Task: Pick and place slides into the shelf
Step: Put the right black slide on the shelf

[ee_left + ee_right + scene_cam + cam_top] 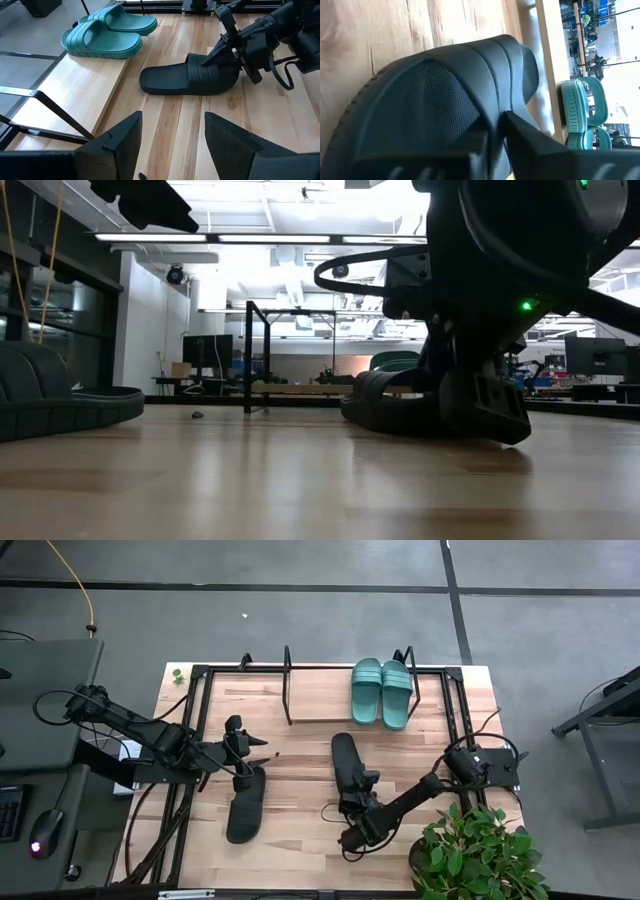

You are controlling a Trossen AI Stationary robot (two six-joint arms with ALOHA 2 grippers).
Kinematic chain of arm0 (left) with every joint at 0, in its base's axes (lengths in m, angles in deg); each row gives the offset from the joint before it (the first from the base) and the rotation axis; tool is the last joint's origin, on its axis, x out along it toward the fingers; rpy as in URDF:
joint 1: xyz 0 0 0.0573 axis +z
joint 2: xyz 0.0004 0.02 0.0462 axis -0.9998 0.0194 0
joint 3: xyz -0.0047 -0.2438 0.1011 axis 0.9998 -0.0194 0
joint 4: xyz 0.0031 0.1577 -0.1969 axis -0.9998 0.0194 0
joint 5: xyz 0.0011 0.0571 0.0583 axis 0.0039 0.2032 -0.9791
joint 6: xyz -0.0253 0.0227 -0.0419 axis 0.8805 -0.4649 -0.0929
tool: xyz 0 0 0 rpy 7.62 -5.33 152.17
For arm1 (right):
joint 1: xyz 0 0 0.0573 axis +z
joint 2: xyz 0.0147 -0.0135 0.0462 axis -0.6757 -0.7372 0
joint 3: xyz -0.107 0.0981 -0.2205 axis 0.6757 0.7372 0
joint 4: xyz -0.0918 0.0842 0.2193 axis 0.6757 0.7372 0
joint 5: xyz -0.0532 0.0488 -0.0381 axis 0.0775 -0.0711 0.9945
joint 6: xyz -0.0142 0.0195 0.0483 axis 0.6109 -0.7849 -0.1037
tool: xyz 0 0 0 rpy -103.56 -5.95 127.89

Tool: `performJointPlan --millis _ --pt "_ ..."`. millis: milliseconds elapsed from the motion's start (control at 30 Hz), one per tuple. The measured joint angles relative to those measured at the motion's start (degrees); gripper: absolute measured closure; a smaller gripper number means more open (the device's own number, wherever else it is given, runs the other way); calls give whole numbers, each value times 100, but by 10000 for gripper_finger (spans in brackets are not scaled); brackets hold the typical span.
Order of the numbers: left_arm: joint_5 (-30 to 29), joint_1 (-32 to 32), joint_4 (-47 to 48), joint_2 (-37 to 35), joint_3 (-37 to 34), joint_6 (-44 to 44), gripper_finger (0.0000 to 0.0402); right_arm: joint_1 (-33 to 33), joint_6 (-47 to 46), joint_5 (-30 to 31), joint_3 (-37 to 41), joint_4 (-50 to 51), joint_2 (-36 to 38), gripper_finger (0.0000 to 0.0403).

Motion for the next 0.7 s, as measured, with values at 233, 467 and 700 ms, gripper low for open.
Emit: performJointPlan --millis 233,467,700 --pt "0 -1 4 0 0 -21 204 -12 -82 -23 0 54 30 393" --pt "0 -1 56 0 0 -28 204 -25 -220 -32 -221 582 63 400" --pt "0 1 106 0 0 -68 204 -20 -315 112 -744 1154 74 402"
